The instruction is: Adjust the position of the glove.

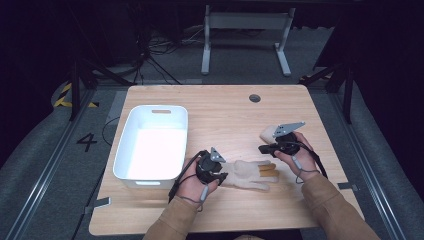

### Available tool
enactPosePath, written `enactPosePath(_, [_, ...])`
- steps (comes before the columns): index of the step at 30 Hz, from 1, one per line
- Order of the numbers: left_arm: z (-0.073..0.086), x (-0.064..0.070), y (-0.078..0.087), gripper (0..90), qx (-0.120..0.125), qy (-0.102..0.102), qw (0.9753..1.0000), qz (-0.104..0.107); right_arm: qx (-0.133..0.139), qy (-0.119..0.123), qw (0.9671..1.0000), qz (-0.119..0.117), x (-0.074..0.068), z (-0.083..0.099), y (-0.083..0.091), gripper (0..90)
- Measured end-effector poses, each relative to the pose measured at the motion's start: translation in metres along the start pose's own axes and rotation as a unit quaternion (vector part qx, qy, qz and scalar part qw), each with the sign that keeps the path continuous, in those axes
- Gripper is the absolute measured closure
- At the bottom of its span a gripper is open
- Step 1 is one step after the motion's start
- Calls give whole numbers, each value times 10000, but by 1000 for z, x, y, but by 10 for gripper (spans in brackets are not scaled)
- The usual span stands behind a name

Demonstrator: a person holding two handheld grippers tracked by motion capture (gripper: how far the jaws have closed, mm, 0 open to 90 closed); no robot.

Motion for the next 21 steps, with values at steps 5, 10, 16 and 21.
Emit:
enactPosePath(5, [-2, -4, 11, 620, 6, 40, 10000, -7, 85, -71, 9999, 77, 5, -1, 8, 880])
enactPosePath(10, [4, -12, 15, 582, -70, 159, 9998, -97, 141, -182, 9994, 250, 14, -1, 16, 852])
enactPosePath(16, [7, -15, 17, 568, -112, 236, 9996, -99, 194, -367, 9977, 544, 30, 1, 27, 805])
enactPosePath(21, [8, -17, 17, 539, -147, 242, 9995, -114, 182, -492, 9959, 739, 42, 6, 33, 772])
Point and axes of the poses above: each handheld gripper's, and its own axes: y roughly backward along the jaws, z roughly out of its underside, x roughly to its right, the point moved 9 cm from there along -y, roughly forward along the jaws, and after that the axes turned 5 degrees about -y, right-handed, at the moved point
